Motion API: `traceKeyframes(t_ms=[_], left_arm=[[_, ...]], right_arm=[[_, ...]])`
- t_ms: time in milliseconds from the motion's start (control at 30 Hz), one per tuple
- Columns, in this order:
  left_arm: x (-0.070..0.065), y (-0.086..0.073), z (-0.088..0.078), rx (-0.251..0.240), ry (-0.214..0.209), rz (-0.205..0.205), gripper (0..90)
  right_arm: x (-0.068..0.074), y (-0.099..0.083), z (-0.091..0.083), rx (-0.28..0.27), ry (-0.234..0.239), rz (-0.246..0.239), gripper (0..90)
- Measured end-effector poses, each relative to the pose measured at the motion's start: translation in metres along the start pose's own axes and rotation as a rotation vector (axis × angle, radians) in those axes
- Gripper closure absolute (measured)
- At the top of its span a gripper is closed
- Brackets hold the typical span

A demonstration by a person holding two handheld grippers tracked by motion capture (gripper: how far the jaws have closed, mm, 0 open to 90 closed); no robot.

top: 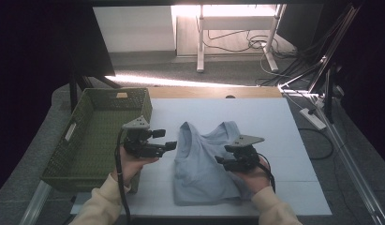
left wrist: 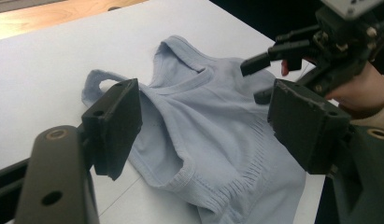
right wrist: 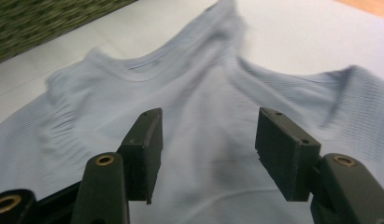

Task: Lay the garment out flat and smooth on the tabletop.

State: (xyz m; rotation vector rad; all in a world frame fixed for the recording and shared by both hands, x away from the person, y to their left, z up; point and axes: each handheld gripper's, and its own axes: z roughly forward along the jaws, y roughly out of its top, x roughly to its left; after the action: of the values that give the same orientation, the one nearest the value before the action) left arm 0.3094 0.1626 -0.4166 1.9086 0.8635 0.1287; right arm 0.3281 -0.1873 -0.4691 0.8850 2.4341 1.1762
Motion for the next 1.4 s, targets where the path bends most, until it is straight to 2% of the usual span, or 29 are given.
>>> traceKeyframes(t_ms=[133,300,433,567,633,700,833,900,967,1133,1300,1400], left_arm=[[0.000,0.000,0.001,0.001,0.000,0.001,26.4],[0.000,0.000,0.000,-0.002,0.001,-0.001,26.4],[0.000,0.000,0.000,0.000,0.000,0.002,26.4],[-0.001,0.000,0.001,0.002,0.000,0.000,26.4],[-0.001,0.000,0.001,0.003,0.000,0.001,26.3],[-0.001,0.000,0.001,0.003,0.000,0.001,26.4],[-0.001,0.000,0.001,0.004,0.001,0.001,26.4],[-0.001,0.000,0.001,0.003,0.001,0.001,26.4],[-0.001,0.000,0.001,0.003,0.001,0.000,26.3],[-0.001,0.000,0.000,0.000,0.001,0.002,26.3],[0.000,0.000,0.000,0.000,0.003,0.000,26.4],[0.000,0.000,0.000,0.000,0.004,0.000,26.3]], right_arm=[[-0.008,0.000,0.002,0.004,-0.011,0.022,42.9],[-0.005,0.002,0.017,0.030,0.001,0.006,43.3],[0.002,0.003,0.030,0.088,0.004,-0.024,44.1],[0.006,0.001,0.043,0.144,-0.005,-0.038,49.6],[0.007,0.000,0.049,0.177,-0.016,-0.045,53.2],[0.008,-0.001,0.054,0.201,-0.012,-0.030,57.0],[0.010,0.000,0.063,0.239,0.015,-0.022,78.2],[0.011,0.002,0.064,0.247,0.011,-0.034,83.6],[0.012,0.004,0.064,0.239,0.015,-0.037,85.4],[0.015,0.011,0.059,0.169,0.035,-0.038,86.4],[0.024,0.025,0.057,0.089,0.031,-0.079,86.5],[0.026,0.031,0.064,0.084,0.025,-0.087,86.4]])
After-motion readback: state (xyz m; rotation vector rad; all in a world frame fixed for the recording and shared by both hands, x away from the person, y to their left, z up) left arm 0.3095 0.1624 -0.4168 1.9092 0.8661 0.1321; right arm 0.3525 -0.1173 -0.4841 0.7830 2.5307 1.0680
